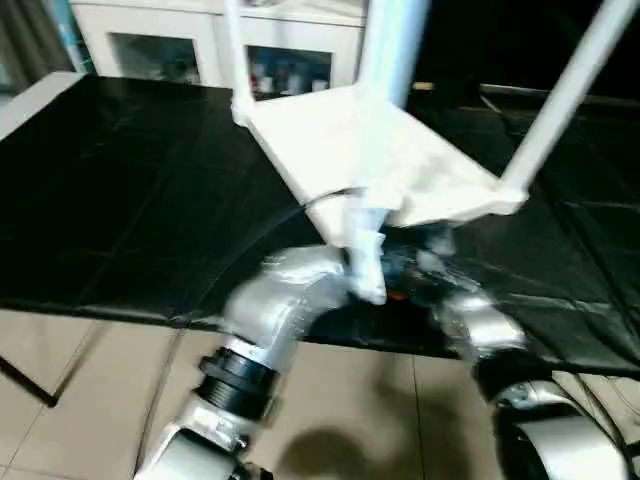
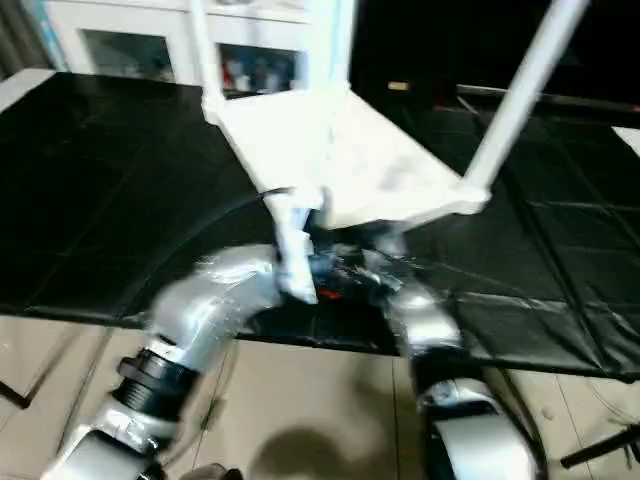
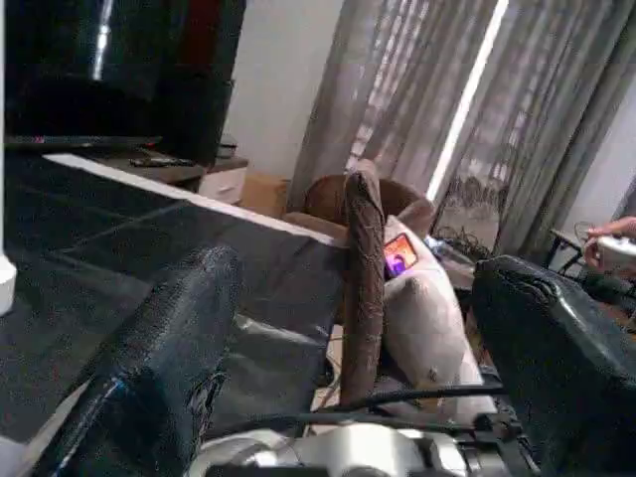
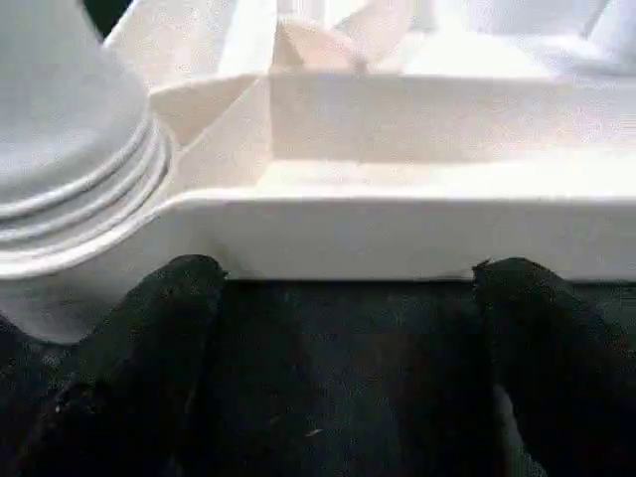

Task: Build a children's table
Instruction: Rotate table base

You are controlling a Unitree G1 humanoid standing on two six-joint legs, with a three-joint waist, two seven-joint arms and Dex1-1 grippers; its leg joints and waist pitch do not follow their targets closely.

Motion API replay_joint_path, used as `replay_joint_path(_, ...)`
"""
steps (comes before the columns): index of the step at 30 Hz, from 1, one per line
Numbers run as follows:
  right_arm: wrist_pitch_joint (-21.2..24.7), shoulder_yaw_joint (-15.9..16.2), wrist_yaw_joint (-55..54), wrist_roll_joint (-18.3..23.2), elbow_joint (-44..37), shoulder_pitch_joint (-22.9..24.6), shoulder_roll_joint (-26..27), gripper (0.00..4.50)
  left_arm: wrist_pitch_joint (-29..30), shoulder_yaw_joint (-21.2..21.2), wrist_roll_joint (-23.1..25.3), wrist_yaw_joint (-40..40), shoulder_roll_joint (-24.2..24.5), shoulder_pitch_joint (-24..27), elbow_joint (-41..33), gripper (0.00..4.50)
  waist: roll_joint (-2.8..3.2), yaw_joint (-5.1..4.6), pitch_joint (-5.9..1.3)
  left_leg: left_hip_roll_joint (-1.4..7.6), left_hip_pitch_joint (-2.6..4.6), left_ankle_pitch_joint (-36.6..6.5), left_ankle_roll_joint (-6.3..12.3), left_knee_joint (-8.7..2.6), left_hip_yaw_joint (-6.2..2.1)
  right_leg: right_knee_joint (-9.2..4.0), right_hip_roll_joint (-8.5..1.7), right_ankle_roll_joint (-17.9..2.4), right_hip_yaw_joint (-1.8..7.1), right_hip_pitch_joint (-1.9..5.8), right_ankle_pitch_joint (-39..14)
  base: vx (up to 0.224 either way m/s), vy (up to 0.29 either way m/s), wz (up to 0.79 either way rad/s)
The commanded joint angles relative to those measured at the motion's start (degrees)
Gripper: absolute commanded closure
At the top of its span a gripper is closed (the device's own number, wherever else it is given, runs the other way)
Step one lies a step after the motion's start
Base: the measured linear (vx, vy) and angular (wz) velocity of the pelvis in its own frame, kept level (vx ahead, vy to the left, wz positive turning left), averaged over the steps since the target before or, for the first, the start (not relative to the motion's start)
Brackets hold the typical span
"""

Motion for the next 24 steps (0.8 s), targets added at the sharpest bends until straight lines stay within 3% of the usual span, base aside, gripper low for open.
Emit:
replay_joint_path(1,-0.7,-0.1,-0.1,-0.3,0.6,-1.0,-0.6,0.06,0.5,0.5,0.6,0.7,0.5,0.6,-0.5,0.35,-0.41,0.08,-3.77,3.82,1.79,-13.8,-1.12,-4.22,-1.86,-4.90,-4.84,-12.3,3.04,1.64,-7.6,0.000,0.000,0.00)
replay_joint_path(7,-0.8,-0.3,0.9,-0.3,-2.2,1.7,-1.7,0.06,2.6,1.7,0.2,1.9,4.5,3.2,-6.0,0.35,-0.19,0.19,-4.22,4.02,1.64,-9.3,0.60,-3.98,-1.88,-3.78,-4.54,-13.4,2.83,1.86,1.7,0.000,0.000,0.00)
replay_joint_path(10,0.7,-1.0,1.3,0.6,-7.6,5.2,-2.6,0.06,5.2,2.7,-1.4,1.3,8.0,6.8,-12.1,0.35,-0.11,0.52,-4.07,3.94,1.77,-8.8,1.13,-3.91,-1.73,-3.78,-4.29,-13.0,2.87,1.70,2.3,0.000,0.000,0.00)
replay_joint_path(14,3.5,-2.1,1.3,2.4,-17.3,11.4,-3.3,0.06,8.0,4.6,-2.8,1.2,12.5,12.3,-19.5,0.35,0.32,0.54,-3.67,4.00,2.20,-12.7,-0.57,-4.44,-1.79,-4.37,-3.97,-11.7,3.01,1.21,-2.9,0.000,0.000,0.00)
replay_joint_path(15,4.0,-3.6,0.8,4.3,-28.0,17.7,-3.4,0.06,8.7,7.5,-2.0,3.9,15.4,18.0,-25.0,0.35,-0.02,0.31,-3.24,4.06,2.01,-14.2,-1.22,-4.85,-1.84,-4.60,-3.79,-10.9,3.07,1.09,-4.9,0.000,0.000,0.00)
replay_joint_path(17,3.8,-4.6,0.6,5.7,-35.4,21.8,-3.2,0.06,8.6,9.4,-0.1,6.6,16.9,21.8,-27.6,0.35,0.02,0.38,-3.00,4.30,2.03,-17.4,-1.94,-5.29,-2.06,-4.98,-3.98,-8.4,3.24,1.04,-8.6,0.000,0.000,0.00)
replay_joint_path(18,3.8,-4.6,0.6,5.7,-35.4,21.8,-3.2,0.06,8.6,9.4,-0.1,6.6,16.9,21.8,-27.6,0.35,-0.02,0.09,-2.76,4.10,2.22,-19.1,-2.33,-5.42,-2.02,-5.37,-3.69,-7.4,3.34,0.56,-11.4,0.000,0.000,0.00)
replay_joint_path(20,6.1,-5.7,0.1,9.3,-43.7,25.9,-1.5,0.06,6.9,12.4,3.4,11.6,16.6,25.4,-28.4,0.35,-0.07,-0.03,-2.57,3.95,2.43,-21.6,-3.49,-5.56,-2.15,-5.99,-3.80,-5.9,3.51,0.10,-16.9,0.000,0.000,0.00)
replay_joint_path(24,8.4,-6.0,-2.8,10.8,-53.2,31.0,0.8,0.06,4.2,17.3,7.3,19.5,14.6,29.2,-28.4,0.35,0.05,-0.15,-2.11,3.94,2.13,-23.2,-4.35,-5.94,-2.41,-6.66,-3.80,-3.6,3.76,-0.35,-19.9,0.000,0.000,0.00)
